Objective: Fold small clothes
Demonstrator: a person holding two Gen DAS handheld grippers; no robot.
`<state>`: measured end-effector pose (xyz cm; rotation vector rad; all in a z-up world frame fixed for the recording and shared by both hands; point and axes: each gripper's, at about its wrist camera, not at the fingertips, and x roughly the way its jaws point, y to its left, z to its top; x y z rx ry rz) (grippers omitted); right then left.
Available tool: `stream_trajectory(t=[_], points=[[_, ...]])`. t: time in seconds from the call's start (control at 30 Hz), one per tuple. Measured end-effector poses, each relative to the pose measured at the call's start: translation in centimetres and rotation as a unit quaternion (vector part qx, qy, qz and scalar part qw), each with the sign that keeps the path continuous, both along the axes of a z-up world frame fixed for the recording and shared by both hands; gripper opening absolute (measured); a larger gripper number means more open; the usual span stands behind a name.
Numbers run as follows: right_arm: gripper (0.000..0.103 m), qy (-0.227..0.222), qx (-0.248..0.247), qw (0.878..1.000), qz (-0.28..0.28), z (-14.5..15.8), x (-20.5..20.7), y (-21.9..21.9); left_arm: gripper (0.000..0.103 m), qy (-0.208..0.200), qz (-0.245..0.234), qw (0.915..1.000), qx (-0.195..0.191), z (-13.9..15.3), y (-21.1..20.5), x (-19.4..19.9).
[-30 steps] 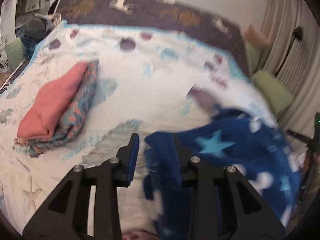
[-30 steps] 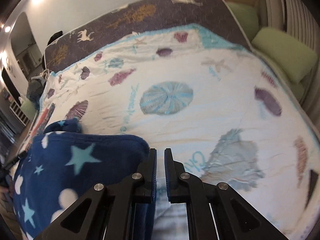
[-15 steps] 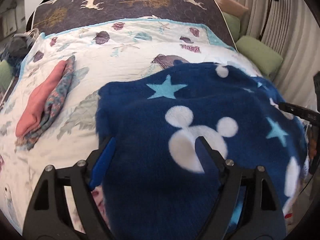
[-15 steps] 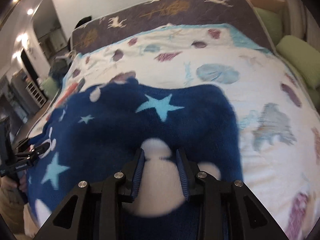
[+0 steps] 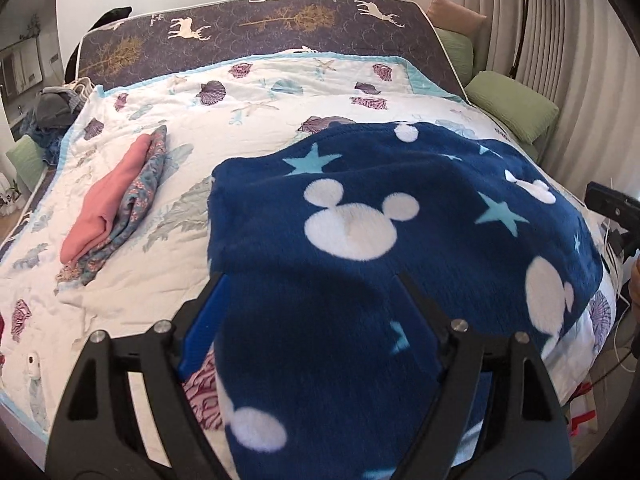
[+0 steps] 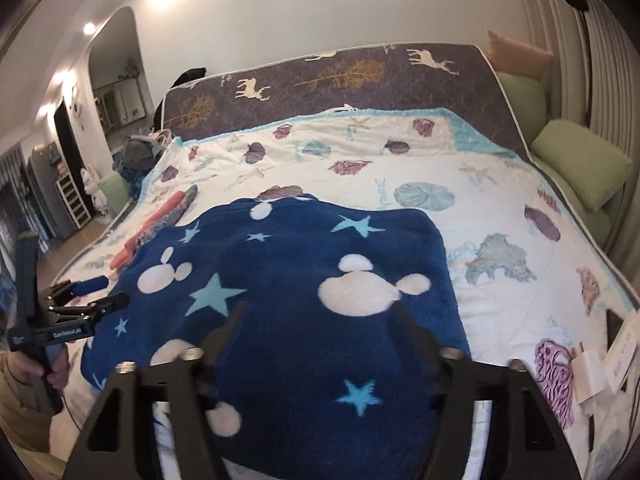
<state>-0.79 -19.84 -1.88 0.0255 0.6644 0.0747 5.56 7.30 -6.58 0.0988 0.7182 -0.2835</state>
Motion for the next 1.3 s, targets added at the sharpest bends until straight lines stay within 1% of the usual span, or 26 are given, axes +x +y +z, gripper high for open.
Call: stream_trajectory(t=[0.03,0.07,0.13,0.17,0.2,0.23,0.27,0.33,0.4,0.43,0.5,0.53,0.57,0.63,0.73,0.8,0.83,0.87,0.9,0.93,1.03,1.07,1.13,1.2,1.27,1.3], points=[[0.075,0.000,-0.006,1.000,-0.008,0.0,-0.2,0.2,0.082,-0.002,0.004,1.0000,0.000,0.0,0.2,-0.3],[0.081,-0.007,-0.010,1.000,-0.025,0.2,-0.3,0.5,0.082,-0.003,0.008,1.0000,-0.001,0.0,0.3,-0.5],[0.083,-0.018,0.016,0.999,-0.030,0.3,-0.2,0.7,0.082,0.001,0.022,0.9996,-0.019,0.0,1.2,-0.9],[0.083,-0.007,0.039,0.999,-0.019,0.3,0.3,0.8,0.082,0.008,0.031,0.9988,-0.037,0.0,1.9,-0.9],[0.083,0.006,0.057,0.998,-0.007,0.1,0.7,1.1,0.082,0.021,0.044,0.9964,-0.070,-0.3,3.2,-0.9],[0.083,0.014,0.068,0.998,0.001,0.0,1.1,1.5,0.082,0.029,0.055,0.9941,-0.089,-0.5,4.0,-1.0],[0.083,0.017,0.067,0.998,0.005,0.0,1.6,2.2,0.082,0.037,0.072,0.9911,-0.106,-0.9,4.9,-1.1],[0.082,0.010,0.045,0.999,0.013,0.1,2.2,3.7,0.082,0.048,0.115,0.9819,-0.143,-2.2,6.8,-1.5],[0.077,0.005,0.033,0.999,0.031,0.1,3.1,5.4,0.082,0.072,0.121,0.9758,-0.167,-3.6,7.9,-1.6],[0.072,0.008,0.038,0.998,0.041,0.1,3.6,6.0,0.082,0.089,0.118,0.9730,-0.178,-4.5,8.3,-1.6],[0.064,0.026,0.060,0.996,0.054,0.0,5.3,6.8,0.082,0.101,0.117,0.9677,-0.199,-5.6,8.9,-1.7],[0.057,0.037,0.074,0.995,0.057,-0.2,6.3,7.1,0.082,0.101,0.117,0.9646,-0.214,-5.8,9.1,-1.8],[0.052,0.051,0.089,0.993,0.061,-0.5,7.6,7.3,0.082,0.102,0.117,0.9636,-0.218,-5.9,9.1,-1.8],[0.051,0.068,0.103,0.991,0.060,-1.3,9.9,7.7,0.082,0.102,0.109,0.9648,-0.216,-5.9,8.9,-1.5],[0.051,0.092,0.100,0.990,0.038,-2.9,12.7,7.9,0.082,0.097,0.098,0.9680,-0.210,-5.8,8.7,-1.0],[0.051,0.141,0.106,0.984,0.012,-5.7,15.0,7.2,0.082,0.097,0.090,0.9686,-0.211,-5.6,8.7,-0.5],[0.051,0.163,0.115,0.980,0.001,-7.3,16.0,6.6,0.085,0.098,0.084,0.9686,-0.212,-5.7,8.5,0.0],[0.051,0.156,0.127,0.980,0.001,-8.3,16.6,6.0,0.087,0.100,0.083,0.9686,-0.212,-5.8,8.6,0.2],[0.051,0.142,0.132,0.981,0.004,-8.5,16.6,5.7,0.091,0.104,0.083,0.9684,-0.211,-6.1,8.4,0.7],[0.051,0.142,0.130,0.981,0.007,-8.5,16.6,5.7,0.094,0.107,0.083,0.9680,-0.212,-6.3,8.3,1.1],[0.051,0.138,0.106,0.985,0.010,-8.2,16.2,6.4,0.095,0.098,0.074,0.9717,-0.202,-6.3,7.5,1.4],[0.051,0.136,0.111,0.984,0.011,-8.1,16.1,6.2,0.095,0.097,0.072,0.9728,-0.198,-6.2,7.3,1.4],[0.051,0.128,0.145,0.981,0.005,-7.2,14.8,5.6,0.095,0.098,0.067,0.9733,-0.197,-6.1,7.3,1.2],[0.053,0.115,0.176,0.978,0.020,-5.3,12.3,5.2,0.094,0.098,0.062,0.9731,-0.199,-6.2,7.5,1.1],[0.052,0.110,0.188,0.974,0.056,-4.2,9.7,5.7,0.090,0.099,0.059,0.9722,-0.204,-6.2,7.6,1.0],[0.052,0.120,0.195,0.971,0.068,-4.4,8.8,5.8,0.081,0.101,0.054,0.9710,-0.210,-6.1,7.5,1.0]])
